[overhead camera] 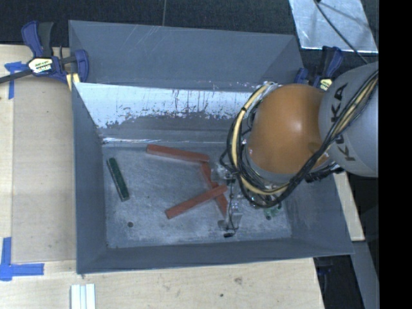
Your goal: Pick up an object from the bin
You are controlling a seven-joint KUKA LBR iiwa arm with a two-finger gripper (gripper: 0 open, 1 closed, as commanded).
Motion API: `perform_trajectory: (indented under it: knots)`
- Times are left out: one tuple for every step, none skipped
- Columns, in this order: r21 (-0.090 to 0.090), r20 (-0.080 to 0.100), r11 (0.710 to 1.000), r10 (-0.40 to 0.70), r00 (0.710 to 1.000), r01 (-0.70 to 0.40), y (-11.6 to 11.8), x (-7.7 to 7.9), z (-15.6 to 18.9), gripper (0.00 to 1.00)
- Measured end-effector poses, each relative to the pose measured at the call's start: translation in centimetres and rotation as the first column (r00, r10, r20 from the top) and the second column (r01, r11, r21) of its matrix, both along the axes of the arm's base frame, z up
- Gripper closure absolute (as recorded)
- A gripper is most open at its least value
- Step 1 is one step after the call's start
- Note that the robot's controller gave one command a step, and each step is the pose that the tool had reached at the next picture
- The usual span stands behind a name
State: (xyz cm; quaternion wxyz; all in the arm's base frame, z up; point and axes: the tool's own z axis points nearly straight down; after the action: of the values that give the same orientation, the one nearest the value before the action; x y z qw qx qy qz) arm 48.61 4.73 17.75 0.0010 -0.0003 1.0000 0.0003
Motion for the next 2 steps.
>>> perform_trajectory:
  knots:
    - [-0.001, -0.005, 1.0, 0.021, 1.0, -0.021, -0.9, 2.6, -4.7, 0.0]
    - [0.001, -0.004, 0.948, 0.319, 0.948, -0.319, 4.4, 3.2, -10.9, 0.0]
